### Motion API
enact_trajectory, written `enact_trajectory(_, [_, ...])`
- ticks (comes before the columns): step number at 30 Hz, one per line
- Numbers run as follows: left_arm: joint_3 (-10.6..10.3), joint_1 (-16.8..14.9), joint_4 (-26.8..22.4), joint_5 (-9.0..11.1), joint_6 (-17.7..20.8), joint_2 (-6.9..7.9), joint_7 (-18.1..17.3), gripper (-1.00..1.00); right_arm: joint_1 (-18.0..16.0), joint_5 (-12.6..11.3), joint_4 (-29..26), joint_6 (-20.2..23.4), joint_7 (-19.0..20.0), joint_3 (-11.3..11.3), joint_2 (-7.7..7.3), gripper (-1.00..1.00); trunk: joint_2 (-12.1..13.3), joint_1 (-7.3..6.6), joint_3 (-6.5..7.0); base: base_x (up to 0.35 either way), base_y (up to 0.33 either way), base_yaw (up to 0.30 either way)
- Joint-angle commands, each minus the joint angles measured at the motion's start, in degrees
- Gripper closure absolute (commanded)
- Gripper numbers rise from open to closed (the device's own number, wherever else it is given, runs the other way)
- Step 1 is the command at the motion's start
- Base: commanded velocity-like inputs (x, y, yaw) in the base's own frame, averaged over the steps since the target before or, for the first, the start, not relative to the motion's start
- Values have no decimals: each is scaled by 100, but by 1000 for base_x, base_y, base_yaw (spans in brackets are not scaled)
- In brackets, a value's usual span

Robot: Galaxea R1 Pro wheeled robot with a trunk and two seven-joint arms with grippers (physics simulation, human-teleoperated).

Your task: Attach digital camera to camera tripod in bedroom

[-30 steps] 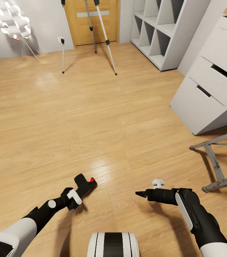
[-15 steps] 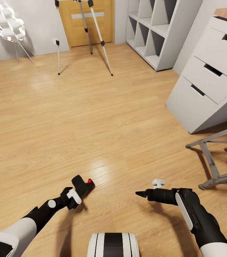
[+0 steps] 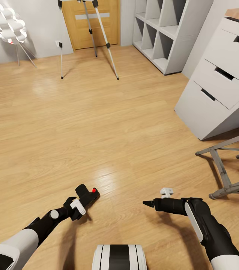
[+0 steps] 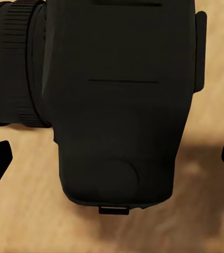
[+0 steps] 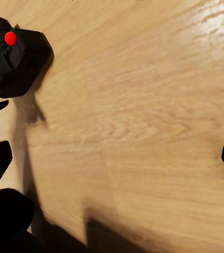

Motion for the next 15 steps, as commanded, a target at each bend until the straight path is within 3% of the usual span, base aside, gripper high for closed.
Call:
enact_trajectory(1, [21,-1,5,-59,-28,0,-9,-100,-2,-59,6,-66,-28,-4,0,-100,-1,-1,-3,0,0,0])
enact_trajectory(15, [23,-1,-5,-64,-35,-27,-3,-100,-2,-65,45,-243,-45,-11,0,-100,-1,-1,-3,0,0,0])
